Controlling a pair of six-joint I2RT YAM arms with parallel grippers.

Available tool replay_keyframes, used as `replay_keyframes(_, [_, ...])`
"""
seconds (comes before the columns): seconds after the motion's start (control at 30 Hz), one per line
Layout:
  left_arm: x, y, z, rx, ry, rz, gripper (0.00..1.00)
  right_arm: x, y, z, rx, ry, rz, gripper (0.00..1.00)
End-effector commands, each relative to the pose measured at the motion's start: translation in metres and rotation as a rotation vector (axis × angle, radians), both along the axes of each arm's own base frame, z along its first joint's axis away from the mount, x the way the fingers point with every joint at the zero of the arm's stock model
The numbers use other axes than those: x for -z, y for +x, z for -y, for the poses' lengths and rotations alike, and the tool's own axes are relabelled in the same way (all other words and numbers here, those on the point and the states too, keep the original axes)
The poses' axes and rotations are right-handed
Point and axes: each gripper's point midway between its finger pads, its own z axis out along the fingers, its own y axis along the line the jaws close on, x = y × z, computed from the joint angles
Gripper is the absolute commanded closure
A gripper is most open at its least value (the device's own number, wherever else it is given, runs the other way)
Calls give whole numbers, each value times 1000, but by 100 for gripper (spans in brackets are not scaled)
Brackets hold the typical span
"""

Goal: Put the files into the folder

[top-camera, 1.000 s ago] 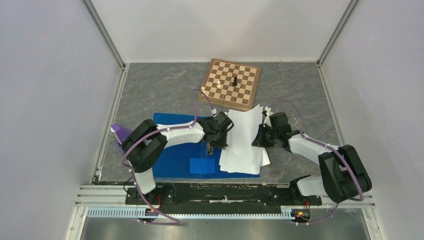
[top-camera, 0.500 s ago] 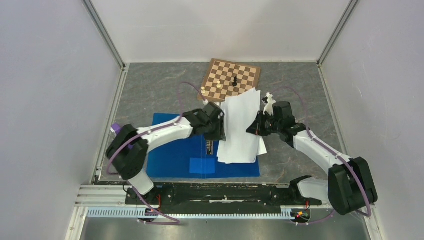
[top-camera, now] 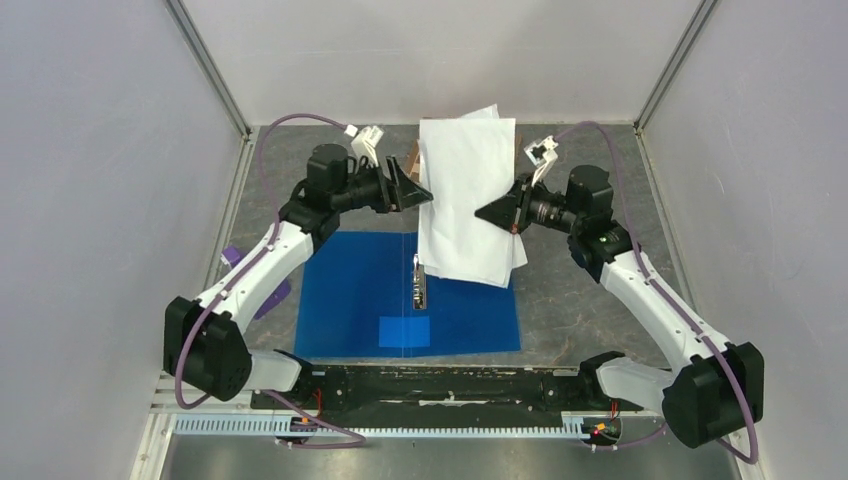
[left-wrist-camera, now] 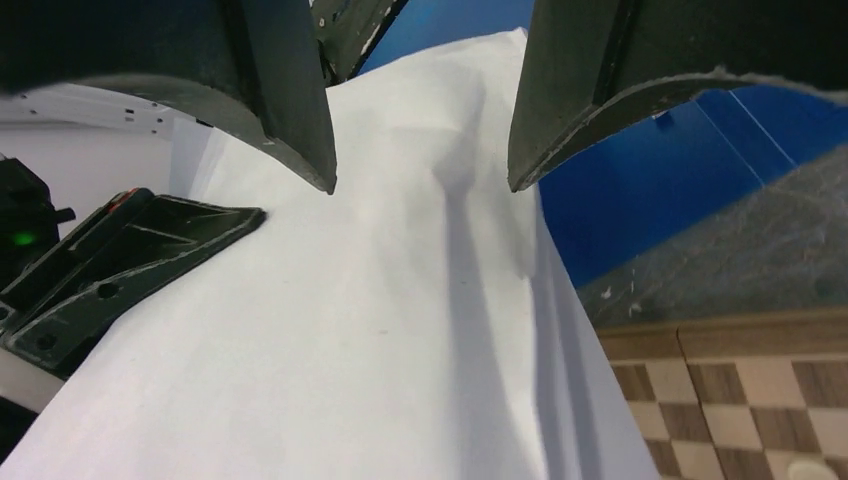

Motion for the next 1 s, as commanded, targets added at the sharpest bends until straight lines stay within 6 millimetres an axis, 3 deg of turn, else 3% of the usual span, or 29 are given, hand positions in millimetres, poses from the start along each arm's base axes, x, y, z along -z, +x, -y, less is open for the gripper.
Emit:
replay_keyframes(0.0, [-71, -6, -7, 185, -139, 267, 29, -95, -13, -13, -125, 121, 238, 100])
replay_keyframes(0.17, [-106, -8, -34, 207, -199, 373, 24, -132, -24, -14, -162, 171, 305, 100])
replay_keyframes(0.27, [-123, -18, -32, 279, -245, 420, 23, -146, -35, -18, -208, 218, 319, 100])
replay_keyframes(0.57, [-166, -52, -25, 481, -393, 515, 21, -155, -48, -19, -257, 234, 334, 100])
replay_keyframes(0.73, [-171, -57, -25, 518, -431, 515, 21, -157, -54, -18, -268, 246, 336, 100])
replay_keyframes(0.87, [-161, -48, -25, 496, -421, 498, 21, -173, -68, -16, -302, 279, 369, 100])
replay_keyframes(0.97, [-165, -52, -23, 505, -439, 508, 20, -184, -73, -14, -302, 287, 396, 100])
